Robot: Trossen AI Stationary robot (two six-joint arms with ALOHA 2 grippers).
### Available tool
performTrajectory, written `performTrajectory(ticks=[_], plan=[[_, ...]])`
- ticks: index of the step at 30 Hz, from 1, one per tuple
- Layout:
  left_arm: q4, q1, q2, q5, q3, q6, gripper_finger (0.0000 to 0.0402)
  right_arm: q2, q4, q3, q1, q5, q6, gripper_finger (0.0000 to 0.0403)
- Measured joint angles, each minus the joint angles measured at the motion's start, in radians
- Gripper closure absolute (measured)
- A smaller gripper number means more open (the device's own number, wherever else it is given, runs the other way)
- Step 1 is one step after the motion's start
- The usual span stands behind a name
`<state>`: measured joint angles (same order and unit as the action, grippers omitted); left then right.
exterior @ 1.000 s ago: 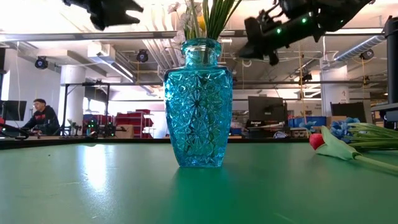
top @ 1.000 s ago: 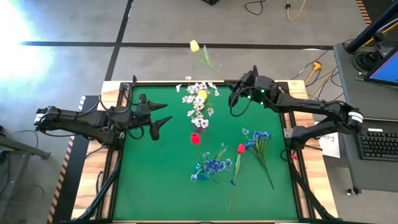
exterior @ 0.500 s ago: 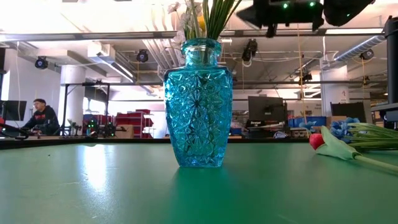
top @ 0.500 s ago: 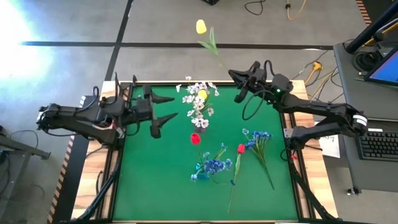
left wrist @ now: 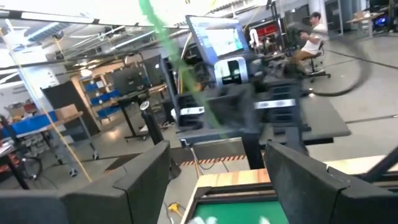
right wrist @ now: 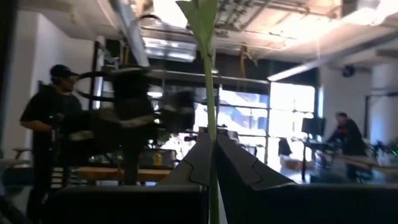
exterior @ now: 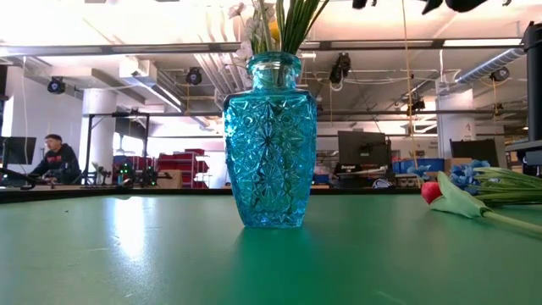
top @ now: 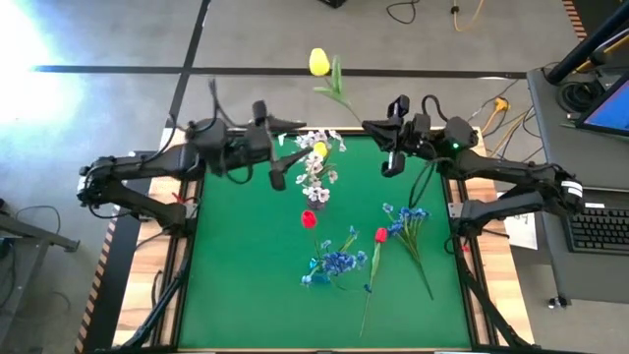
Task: Sort flowers into vase by color
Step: Put the yellow flower into the violet vase
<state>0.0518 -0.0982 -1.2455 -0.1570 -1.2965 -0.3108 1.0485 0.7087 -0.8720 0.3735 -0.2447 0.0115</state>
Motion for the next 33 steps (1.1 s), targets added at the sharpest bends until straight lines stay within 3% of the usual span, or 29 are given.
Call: performTrajectory(ticks=[7,17,33], plan=[[0.045,-0.088,-0.116,0.142,-0.098,0.021,0.0154,0.000,-0.052,-0.048,-0.089,-0.001,0.079,0.0391],[0.085,-0.100,-0.234,0.356,-0.232,0.041,0.0154,0.000,-0.069,-0.054,-0.113,0.010,0.107,0.0391],[0.260,-0.105,-0.246,0.404,-0.247,0.039,0.0155,0.000,-0.077,-0.054,-0.112,0.040,0.131,0.0390]])
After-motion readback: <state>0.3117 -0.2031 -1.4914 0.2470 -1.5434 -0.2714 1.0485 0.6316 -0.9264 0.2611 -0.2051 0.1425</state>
